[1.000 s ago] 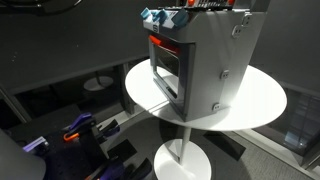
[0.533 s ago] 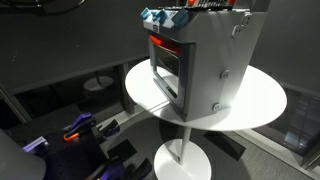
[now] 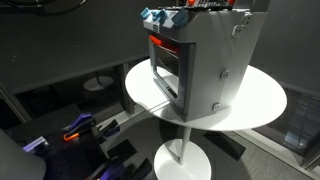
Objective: Press the top red button on the right
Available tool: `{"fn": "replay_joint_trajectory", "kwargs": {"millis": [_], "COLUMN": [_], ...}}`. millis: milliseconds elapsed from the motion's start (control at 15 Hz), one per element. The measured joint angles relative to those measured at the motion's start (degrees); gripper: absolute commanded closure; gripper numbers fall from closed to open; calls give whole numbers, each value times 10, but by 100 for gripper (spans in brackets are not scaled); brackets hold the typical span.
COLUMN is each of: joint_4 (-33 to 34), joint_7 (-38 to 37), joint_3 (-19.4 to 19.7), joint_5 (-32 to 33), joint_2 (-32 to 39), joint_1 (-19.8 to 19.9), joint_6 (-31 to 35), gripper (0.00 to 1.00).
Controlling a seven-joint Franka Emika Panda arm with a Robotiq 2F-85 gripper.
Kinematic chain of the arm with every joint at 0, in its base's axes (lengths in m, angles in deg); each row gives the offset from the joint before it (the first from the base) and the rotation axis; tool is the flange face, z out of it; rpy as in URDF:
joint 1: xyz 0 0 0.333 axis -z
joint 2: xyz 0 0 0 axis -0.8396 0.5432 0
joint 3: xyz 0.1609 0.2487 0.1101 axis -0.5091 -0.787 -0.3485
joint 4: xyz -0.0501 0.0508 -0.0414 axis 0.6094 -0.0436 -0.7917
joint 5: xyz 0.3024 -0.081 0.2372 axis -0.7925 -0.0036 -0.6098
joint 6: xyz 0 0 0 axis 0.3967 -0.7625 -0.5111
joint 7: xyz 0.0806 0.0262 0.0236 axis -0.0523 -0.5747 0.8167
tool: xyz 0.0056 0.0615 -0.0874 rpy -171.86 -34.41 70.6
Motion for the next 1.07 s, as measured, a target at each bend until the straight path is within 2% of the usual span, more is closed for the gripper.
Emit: {"fn": "replay_joint_trajectory", "kwargs": {"millis": [1067], "joint_4": [10], "joint_7": [0], "joint_3": [7], "joint_5": [0], "joint_2": [9], "joint_1": [-6], "joint_6": [0], "gripper": [0]}}
